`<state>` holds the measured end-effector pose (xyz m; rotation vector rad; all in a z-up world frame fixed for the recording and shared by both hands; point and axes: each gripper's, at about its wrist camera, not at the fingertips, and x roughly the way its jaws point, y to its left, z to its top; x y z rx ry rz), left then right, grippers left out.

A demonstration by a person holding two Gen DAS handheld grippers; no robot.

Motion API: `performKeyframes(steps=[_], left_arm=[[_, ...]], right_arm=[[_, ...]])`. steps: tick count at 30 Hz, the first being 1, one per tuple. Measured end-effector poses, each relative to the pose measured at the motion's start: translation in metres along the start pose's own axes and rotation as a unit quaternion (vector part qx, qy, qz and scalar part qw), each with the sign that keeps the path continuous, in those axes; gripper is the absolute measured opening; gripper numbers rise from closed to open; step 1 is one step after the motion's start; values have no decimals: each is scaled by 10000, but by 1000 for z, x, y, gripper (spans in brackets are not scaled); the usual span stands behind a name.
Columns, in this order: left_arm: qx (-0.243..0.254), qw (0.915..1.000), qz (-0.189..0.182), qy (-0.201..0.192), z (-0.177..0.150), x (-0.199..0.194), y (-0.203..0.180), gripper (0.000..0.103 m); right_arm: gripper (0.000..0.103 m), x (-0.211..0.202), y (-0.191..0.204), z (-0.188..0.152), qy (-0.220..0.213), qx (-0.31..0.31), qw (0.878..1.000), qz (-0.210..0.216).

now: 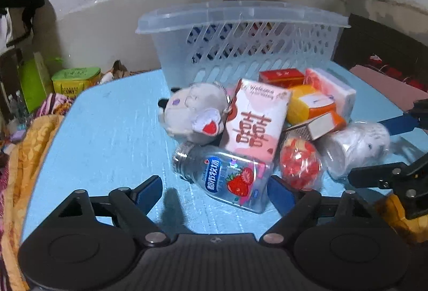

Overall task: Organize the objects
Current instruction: 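Grasp the white pill bottle with the right gripper while the left grasps the strawberry drink bottle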

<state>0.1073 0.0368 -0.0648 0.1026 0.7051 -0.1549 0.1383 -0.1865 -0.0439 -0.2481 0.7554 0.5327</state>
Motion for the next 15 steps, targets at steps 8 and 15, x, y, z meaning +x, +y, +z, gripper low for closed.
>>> performKeyframes(steps=[8,15], left_arm=[[-126,9989,-123,-430,-9,9,4,91],[-95,9976,-148,-675,-12,8,5,87]], right_arm=[[84,6,5,2,-123,-134,9998,42],[69,0,9,0,-174,-403,9990,110]])
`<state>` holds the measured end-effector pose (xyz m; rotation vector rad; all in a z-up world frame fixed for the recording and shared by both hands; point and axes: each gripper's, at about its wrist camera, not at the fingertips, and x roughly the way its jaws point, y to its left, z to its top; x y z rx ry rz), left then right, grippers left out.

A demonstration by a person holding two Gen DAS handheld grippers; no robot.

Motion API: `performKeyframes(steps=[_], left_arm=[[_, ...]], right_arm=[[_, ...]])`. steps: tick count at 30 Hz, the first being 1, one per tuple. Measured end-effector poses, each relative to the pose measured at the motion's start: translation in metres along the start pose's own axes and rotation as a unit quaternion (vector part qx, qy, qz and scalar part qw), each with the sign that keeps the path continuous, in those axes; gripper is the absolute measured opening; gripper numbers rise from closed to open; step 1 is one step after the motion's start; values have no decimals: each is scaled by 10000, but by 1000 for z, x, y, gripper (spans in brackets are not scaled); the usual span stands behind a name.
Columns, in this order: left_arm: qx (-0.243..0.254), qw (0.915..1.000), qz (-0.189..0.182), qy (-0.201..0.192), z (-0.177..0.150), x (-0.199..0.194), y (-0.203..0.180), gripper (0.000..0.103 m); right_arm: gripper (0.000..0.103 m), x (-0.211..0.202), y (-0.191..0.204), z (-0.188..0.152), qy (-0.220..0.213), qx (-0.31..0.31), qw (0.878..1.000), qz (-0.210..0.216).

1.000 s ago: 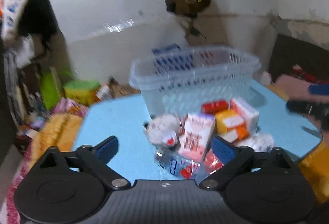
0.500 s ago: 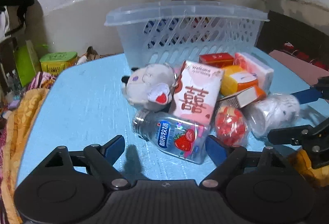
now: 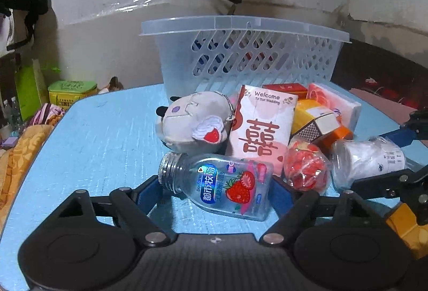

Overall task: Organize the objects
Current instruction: 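Grasp the white pill bottle with the right gripper while the left grasps the strawberry drink bottle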

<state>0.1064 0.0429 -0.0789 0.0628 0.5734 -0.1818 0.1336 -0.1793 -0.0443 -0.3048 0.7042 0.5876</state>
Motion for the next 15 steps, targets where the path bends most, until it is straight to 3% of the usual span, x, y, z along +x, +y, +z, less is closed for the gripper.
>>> performKeyframes(steps=[4,10,15], left_arm=[[163,9995,71,-265,-1,-13,-4,86],[58,9979,384,-526,0,-25,4,86],[-92,9967,481,-655,1,-31,11,86]], right_arm=[[68,-15,-1,0,-241,-12,9996,112],[68,-35,0,0,-612,-119,9980,-104],[68,-36,-16,1,-629,166,9977,-204]])
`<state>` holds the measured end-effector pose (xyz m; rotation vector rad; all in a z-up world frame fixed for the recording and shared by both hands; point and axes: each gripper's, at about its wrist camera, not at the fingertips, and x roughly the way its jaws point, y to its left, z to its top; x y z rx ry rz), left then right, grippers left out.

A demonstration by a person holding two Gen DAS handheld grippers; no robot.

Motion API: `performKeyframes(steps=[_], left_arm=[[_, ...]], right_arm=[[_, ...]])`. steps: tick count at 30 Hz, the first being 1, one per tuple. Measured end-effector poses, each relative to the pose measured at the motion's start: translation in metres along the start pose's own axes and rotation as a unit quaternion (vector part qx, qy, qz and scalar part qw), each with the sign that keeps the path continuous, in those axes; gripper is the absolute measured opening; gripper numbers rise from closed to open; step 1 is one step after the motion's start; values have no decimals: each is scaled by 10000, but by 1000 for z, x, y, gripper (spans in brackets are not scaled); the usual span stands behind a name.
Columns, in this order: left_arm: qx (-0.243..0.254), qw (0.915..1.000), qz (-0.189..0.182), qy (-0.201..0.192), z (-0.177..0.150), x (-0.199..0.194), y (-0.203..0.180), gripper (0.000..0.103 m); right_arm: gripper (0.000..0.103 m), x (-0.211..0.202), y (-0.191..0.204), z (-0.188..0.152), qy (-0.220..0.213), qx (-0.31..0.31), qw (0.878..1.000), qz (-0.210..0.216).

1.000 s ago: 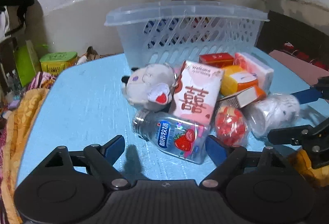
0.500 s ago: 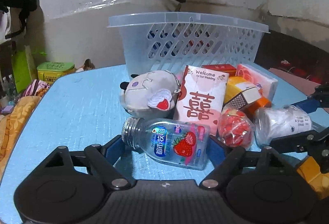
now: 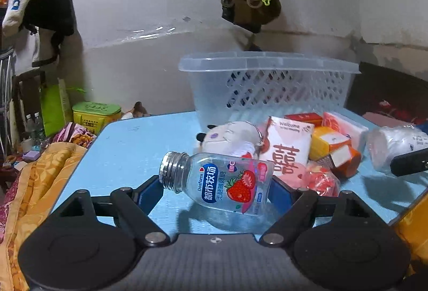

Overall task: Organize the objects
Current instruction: 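Grasp the white pill bottle with the right gripper while the left grasps the strawberry drink bottle, then lift both bottles over the clear basket and open both grippers to drop them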

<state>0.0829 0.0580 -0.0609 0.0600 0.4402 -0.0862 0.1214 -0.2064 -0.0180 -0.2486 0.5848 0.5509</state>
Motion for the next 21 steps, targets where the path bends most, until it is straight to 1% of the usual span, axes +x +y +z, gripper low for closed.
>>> performKeyframes(steps=[3,8,10,13,15,17,19,21], left_arm=[[-29,9999,66,-112,4,-6,4,86],[-287,9994,31,-187,19,-9,11,86],[-366,9991,-45,-208,26,-10,11,86],[-379,9986,-120,-360,40,-17,7,86],[-415,9980,-167,-448,53,-20,5,86],[-451,9974,-293,-478,70,-19,2,86],[-404,9972,-361,-519,88,-14,-2,85],[-364,9969,-348,-599,109,-7,-7,85]], right_arm=[[68,-6,-12,0,-141,192,9997,-67],[67,-7,-35,2,-215,558,9981,-131],[67,-10,-43,3,-324,643,9973,-169],[67,-20,-56,10,-596,805,9947,-241],[67,-25,-66,20,-806,949,9919,-257],[67,-26,-75,36,-1015,1022,9891,-296],[66,-22,-79,56,-1177,961,9877,-369],[66,-13,-79,77,-1344,890,9862,-371]])
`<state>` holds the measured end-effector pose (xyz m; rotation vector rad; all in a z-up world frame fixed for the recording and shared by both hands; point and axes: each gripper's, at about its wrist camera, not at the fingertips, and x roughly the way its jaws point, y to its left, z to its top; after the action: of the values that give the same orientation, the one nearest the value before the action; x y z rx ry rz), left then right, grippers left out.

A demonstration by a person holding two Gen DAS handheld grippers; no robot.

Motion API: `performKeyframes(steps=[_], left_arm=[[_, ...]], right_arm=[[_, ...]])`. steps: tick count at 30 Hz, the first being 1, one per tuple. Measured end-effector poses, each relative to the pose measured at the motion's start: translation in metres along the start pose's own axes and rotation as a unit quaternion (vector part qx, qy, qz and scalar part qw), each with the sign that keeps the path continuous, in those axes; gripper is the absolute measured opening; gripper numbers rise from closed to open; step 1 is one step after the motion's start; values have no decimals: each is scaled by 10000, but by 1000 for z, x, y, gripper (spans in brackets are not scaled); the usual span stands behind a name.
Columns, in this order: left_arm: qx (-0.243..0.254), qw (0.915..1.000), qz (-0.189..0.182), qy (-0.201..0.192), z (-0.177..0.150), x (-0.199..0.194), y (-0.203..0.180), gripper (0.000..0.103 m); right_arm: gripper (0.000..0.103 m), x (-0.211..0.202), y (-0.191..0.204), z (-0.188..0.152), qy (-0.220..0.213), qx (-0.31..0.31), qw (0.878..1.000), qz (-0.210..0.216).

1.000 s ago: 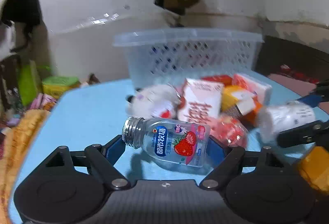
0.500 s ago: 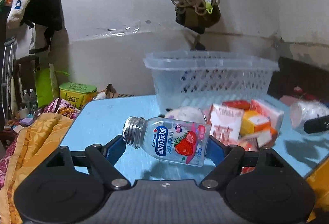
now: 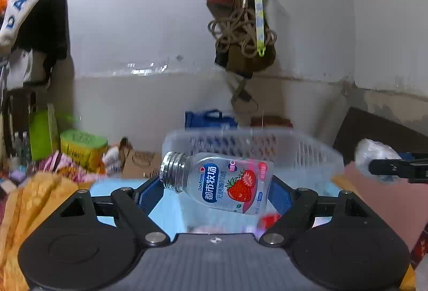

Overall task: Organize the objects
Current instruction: 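Lift both bottles over the clear basket and open both grippers to drop them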

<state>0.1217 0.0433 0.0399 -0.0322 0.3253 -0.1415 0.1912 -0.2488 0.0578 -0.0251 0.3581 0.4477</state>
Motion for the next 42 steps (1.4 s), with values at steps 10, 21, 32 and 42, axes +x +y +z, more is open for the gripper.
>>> performKeyframes(steps=[10,21,32,42], left_arm=[[-171,9996,-41,206,48,99,-16,85],[-3,9977,238,-642,38,93,-7,103],[118,9967,-355,-725,1,18,-8,103],[-653,9971,-314,253,-45,13,31,96]], right_arm=[[66,100,17,20,134,-291,9993,176],[103,63,6,14,-874,405,9954,8],[103,-8,33,-44,-1044,49,9944,-145],[103,11,31,-66,404,296,9985,240]])
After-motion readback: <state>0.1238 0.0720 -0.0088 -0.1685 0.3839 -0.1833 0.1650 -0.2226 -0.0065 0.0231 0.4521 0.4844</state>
